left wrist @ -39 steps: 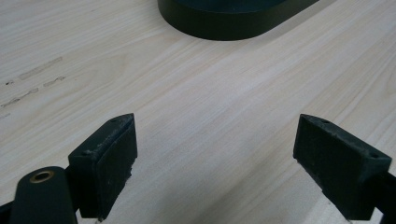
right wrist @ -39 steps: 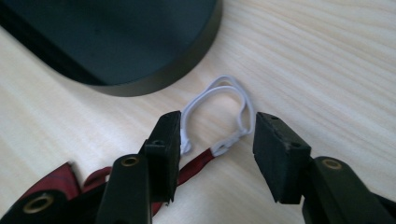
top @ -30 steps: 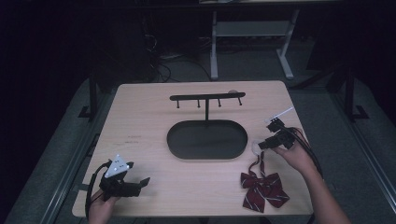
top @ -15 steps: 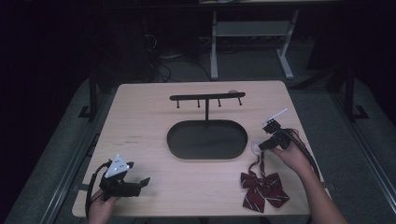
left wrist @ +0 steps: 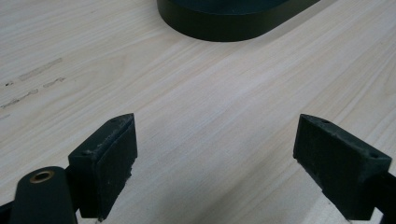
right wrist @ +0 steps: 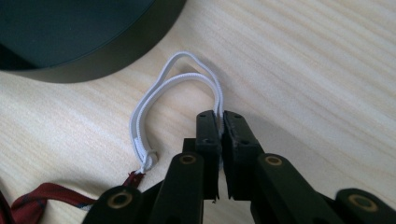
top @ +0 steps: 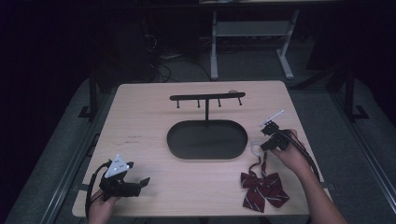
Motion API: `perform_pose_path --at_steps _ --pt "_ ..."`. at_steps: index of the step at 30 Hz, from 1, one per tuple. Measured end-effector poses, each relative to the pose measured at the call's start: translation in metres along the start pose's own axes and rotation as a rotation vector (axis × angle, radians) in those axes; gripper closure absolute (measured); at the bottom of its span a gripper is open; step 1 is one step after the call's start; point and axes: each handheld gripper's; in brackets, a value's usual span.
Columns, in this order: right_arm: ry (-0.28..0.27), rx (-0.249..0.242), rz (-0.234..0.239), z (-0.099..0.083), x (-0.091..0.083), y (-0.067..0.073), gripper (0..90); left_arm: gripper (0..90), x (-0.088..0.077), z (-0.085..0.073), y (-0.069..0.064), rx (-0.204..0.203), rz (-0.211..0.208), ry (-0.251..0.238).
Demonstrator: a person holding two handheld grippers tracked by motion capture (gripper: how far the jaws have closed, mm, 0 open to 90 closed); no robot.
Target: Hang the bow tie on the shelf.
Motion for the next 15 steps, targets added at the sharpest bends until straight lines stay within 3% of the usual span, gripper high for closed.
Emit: perform_pose_path --at_steps 5,15 --pt "0.001 -0.016 0.016 -0.002 -0.007 0.003 86.5 13.5 0.000 0.000 0.000 -0.001 -0.002 0.004" --pt "-0.061 -0.075 0.067 -0.005 -0.035 0.017 86.7 13.5 0.001 0.000 -0.001 -0.002 -0.002 0.006"
Point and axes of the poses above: each handheld gripper's, and its own axes: x roughly forward along the jaws, z roughly out of its top, y roughly to its left, and after that the axes turned 5 degrees about z, right-handed
